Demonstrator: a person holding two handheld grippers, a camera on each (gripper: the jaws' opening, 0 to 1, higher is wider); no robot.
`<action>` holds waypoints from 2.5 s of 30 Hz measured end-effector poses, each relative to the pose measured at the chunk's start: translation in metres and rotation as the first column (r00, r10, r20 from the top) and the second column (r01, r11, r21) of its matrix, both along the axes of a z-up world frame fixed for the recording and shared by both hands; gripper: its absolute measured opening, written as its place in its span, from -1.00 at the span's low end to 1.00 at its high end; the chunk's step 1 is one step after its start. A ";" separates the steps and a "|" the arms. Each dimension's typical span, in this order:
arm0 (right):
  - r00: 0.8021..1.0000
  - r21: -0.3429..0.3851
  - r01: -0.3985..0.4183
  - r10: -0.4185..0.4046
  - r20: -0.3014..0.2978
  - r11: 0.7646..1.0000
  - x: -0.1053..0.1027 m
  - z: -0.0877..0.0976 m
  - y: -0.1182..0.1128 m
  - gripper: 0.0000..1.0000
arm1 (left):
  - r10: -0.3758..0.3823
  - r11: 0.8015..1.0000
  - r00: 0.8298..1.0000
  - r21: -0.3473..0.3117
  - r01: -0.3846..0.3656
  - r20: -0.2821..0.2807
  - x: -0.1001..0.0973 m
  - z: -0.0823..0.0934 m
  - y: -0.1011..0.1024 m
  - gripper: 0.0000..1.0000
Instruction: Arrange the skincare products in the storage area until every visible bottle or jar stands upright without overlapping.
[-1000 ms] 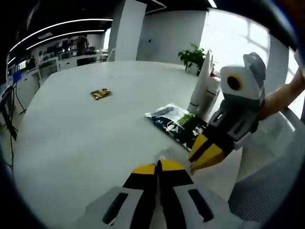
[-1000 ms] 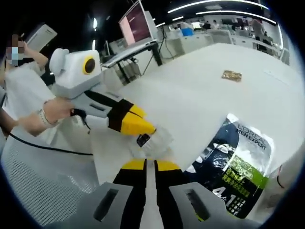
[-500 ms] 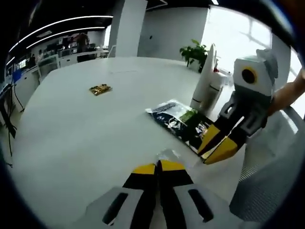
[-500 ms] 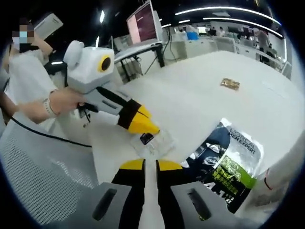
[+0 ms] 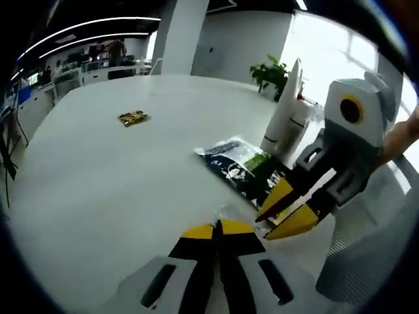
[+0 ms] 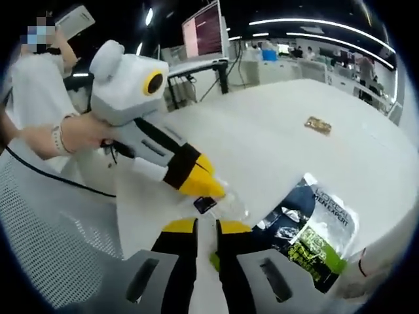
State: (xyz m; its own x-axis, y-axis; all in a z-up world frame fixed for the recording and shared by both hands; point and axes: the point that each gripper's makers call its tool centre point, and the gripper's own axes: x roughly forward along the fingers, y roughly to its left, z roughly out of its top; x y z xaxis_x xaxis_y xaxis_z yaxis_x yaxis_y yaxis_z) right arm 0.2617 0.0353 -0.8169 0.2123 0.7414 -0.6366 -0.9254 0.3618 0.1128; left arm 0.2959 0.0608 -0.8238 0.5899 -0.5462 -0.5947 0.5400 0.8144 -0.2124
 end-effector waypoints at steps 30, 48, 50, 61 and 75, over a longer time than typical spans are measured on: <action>0.991 -0.069 -0.070 0.077 0.111 0.995 0.008 -0.013 0.006 -0.77 | -0.090 0.995 0.995 0.047 0.088 0.037 0.001 -0.001 -0.006 -0.99; 0.991 -0.073 -0.056 0.064 0.114 0.996 0.008 -0.013 0.006 -0.84 | -0.036 0.998 0.995 0.055 0.031 0.096 0.009 0.020 0.021 -0.97; 0.991 -0.072 -0.057 0.065 0.113 0.996 0.008 -0.014 0.006 -0.85 | -0.044 0.998 0.993 0.052 0.039 0.106 0.010 0.022 0.017 -0.97; 0.991 -0.073 -0.082 0.090 0.103 0.994 0.007 -0.014 0.006 -0.88 | -0.111 0.992 0.991 0.070 0.106 0.080 -0.003 0.008 -0.005 -0.96; 0.989 -0.064 -0.118 0.122 0.079 0.991 0.008 -0.014 0.006 -0.91 | -0.135 0.986 0.989 0.108 0.128 0.055 -0.011 0.005 0.001 -0.93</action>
